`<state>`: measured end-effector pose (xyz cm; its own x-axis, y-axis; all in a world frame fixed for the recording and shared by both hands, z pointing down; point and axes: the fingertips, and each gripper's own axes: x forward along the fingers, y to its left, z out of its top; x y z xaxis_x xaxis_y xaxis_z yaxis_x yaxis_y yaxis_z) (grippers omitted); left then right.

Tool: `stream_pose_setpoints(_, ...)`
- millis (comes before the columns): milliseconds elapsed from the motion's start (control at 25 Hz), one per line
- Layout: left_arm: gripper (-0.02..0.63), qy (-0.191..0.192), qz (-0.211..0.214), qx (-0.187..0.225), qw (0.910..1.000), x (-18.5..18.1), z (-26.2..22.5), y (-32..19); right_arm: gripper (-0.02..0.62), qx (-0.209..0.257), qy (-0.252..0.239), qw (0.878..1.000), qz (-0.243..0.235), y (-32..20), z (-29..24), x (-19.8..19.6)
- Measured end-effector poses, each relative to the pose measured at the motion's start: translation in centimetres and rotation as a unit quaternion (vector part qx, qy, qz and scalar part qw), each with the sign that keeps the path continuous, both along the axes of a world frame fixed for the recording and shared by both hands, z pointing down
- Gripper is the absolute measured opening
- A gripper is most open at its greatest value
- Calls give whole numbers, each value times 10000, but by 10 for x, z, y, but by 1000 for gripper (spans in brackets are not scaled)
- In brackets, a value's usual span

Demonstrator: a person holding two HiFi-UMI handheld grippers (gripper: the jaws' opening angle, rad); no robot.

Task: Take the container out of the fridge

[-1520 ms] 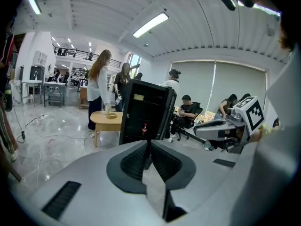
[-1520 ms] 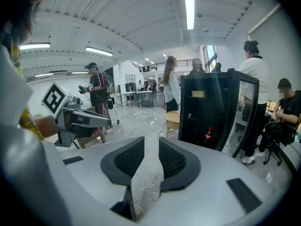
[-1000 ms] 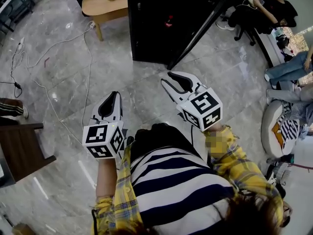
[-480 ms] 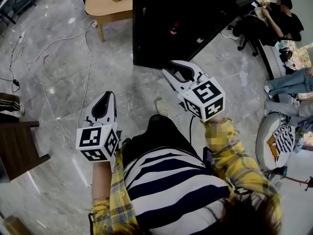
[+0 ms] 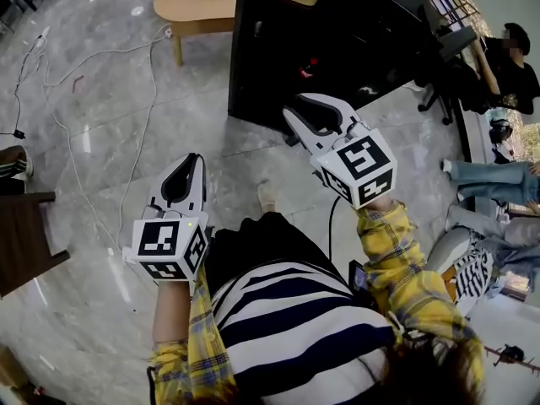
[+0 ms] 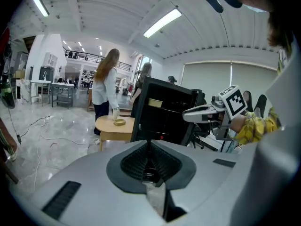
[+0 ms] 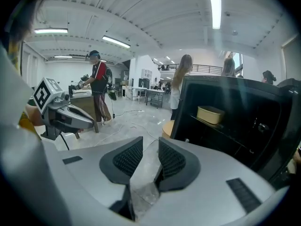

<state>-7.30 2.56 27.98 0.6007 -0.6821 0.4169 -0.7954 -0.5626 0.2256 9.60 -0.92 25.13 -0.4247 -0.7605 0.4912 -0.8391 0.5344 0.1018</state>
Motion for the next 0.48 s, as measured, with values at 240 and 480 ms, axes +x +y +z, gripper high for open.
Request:
stream_pose_setpoints(240, 37, -51, -6, 6, 10000, 24, 4, -29, 107, -7, 87, 9995, -296, -30, -1, 11)
stream_pose_setpoints(480, 37, -121, -222, 139, 9996, 37, 6, -52, 107, 148, 231, 9988, -394, -65, -4, 30)
